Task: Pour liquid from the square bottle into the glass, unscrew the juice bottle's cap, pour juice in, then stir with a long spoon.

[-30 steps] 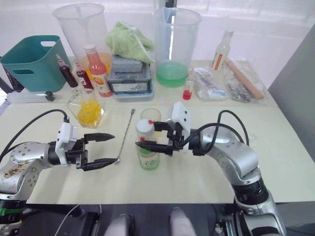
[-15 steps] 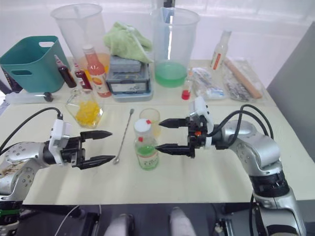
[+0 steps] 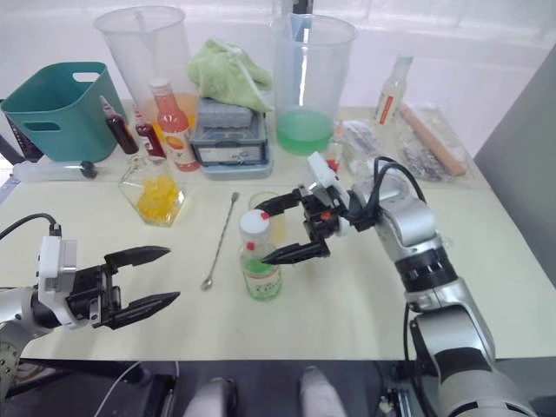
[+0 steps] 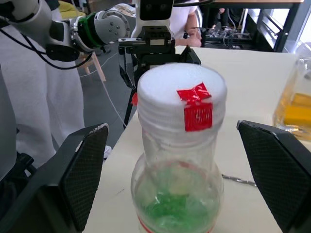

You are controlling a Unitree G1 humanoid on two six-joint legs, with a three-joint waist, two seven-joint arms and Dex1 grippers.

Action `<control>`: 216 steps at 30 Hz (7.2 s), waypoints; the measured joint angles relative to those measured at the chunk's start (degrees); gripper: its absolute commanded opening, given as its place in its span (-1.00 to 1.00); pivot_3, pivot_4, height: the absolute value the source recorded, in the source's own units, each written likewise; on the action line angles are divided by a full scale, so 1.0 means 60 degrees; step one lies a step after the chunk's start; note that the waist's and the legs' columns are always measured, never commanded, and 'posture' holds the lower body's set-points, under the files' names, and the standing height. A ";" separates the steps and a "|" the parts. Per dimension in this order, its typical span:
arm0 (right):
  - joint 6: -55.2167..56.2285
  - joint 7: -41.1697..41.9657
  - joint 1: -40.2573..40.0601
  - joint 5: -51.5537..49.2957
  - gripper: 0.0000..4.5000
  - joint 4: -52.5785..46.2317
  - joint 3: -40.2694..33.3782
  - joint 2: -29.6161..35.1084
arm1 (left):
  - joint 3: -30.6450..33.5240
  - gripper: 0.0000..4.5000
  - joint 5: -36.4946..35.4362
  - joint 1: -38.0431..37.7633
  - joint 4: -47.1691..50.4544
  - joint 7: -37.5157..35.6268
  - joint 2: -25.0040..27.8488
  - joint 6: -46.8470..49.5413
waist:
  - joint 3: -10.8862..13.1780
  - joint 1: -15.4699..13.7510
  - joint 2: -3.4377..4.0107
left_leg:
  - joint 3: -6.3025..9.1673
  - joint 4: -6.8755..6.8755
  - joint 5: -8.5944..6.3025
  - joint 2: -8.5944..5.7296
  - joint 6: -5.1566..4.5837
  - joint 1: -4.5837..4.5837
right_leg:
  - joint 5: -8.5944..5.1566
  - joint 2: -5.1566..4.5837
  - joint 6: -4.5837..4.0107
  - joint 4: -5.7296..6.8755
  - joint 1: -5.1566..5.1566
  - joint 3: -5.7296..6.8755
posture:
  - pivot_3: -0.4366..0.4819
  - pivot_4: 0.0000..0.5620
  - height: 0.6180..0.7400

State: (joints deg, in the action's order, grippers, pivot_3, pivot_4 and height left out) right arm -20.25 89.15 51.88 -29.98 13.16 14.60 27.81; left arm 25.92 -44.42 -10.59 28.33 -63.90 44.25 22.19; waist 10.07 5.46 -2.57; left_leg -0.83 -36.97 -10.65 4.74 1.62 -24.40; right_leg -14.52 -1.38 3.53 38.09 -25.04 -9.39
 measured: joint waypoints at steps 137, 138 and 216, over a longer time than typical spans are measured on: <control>-0.4064 -0.5470 -0.5233 -0.2766 0.98 -0.7315 -0.3997 0.2601 | -0.3011 1.00 0.1283 0.3712 -0.3309 -0.2229 -0.0107 -0.0712 | 0.0000 -0.0401 0.0001 | 0.0131 -0.0007 0.0025 -0.0002 0.0037 -0.0047 | -0.0020 0.0007 -0.0034 0.0003 0.0016 0.0120 | -0.05 -0.47 0.46; -0.4143 -0.5351 -0.5363 -0.3098 0.98 -0.7333 -0.4404 0.2865 | -0.3000 1.00 0.1191 0.3759 -0.3295 -0.2232 -0.0102 -0.0651 | -0.0001 -0.0424 0.0001 | 0.0132 -0.0006 0.0025 -0.0001 0.0037 -0.0042 | -0.0025 0.0008 -0.0027 0.0003 0.0020 0.0121 | -0.05 -0.47 0.46; -0.4578 -1.0293 -0.3740 -0.4571 -0.09 -0.8553 -0.2271 0.2157 | -0.6135 -0.39 0.2324 0.7785 -0.3072 -0.0753 -0.2471 0.1098 | -0.0007 -0.0484 0.0012 | 0.0164 -0.0030 0.0024 -0.0028 0.0036 0.0025 | -0.0068 -0.0001 0.0053 -0.0013 0.0132 0.0114 | -0.05 -0.47 0.46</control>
State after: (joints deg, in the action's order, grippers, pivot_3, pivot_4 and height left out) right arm -47.72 27.39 29.44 -57.41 -38.16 0.97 40.76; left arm -10.89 -30.48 36.12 9.90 -68.42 29.42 28.78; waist 10.03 2.55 -2.50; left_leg 0.15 -37.16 -10.51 4.57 1.83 -24.24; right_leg -14.93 -1.39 3.85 38.01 -24.25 -8.71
